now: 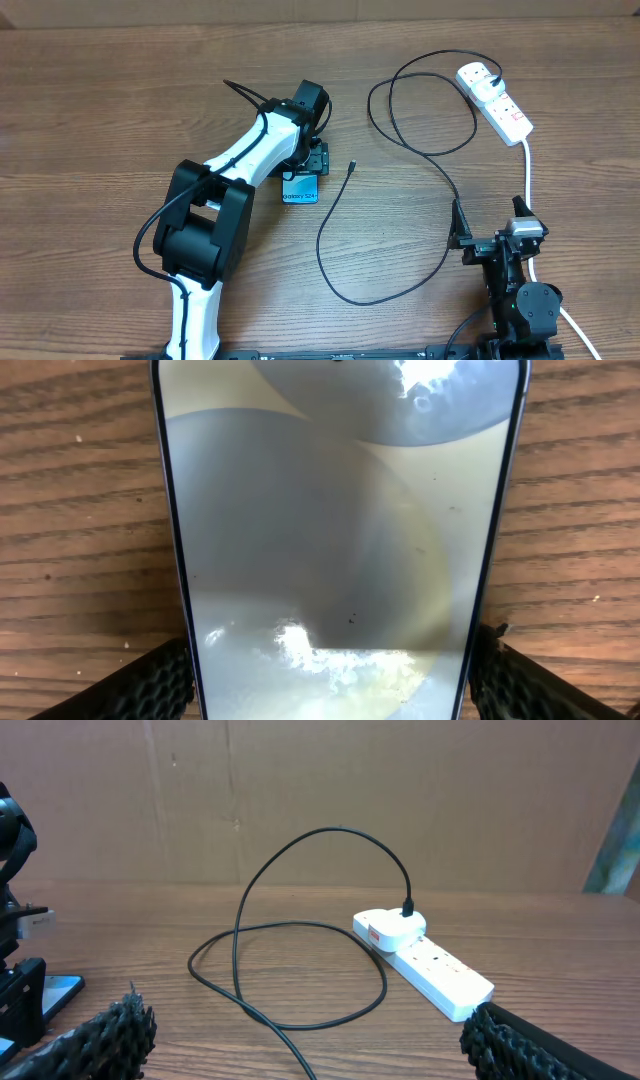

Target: Plug charger to phone and switch on socket

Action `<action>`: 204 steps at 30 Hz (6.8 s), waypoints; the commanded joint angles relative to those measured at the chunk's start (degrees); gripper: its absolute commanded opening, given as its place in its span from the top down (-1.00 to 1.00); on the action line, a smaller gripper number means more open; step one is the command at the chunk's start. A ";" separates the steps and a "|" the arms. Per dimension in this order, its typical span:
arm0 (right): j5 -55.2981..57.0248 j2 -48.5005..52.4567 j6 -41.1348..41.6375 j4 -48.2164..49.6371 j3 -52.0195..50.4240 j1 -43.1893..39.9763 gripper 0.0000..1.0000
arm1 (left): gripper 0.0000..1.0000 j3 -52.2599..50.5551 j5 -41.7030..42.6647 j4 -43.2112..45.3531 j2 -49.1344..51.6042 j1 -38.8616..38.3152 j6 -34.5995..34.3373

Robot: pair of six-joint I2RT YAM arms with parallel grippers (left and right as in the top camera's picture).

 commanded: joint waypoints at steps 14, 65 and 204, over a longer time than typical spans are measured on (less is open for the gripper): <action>-0.09 -0.33 -0.09 0.42 -0.59 -0.26 -0.99 | -0.49 -0.63 -0.98 -0.26 1.77 0.39 -0.20; -0.09 -0.33 -0.09 0.42 -0.59 -0.26 -1.00 | -0.28 11.82 67.08 -14.43 1.75 11.63 -0.70; 15.10 93.64 55.54 -47.17 85.15 35.91 0.43 | -0.32 11.80 75.65 -6.01 1.75 12.24 -34.71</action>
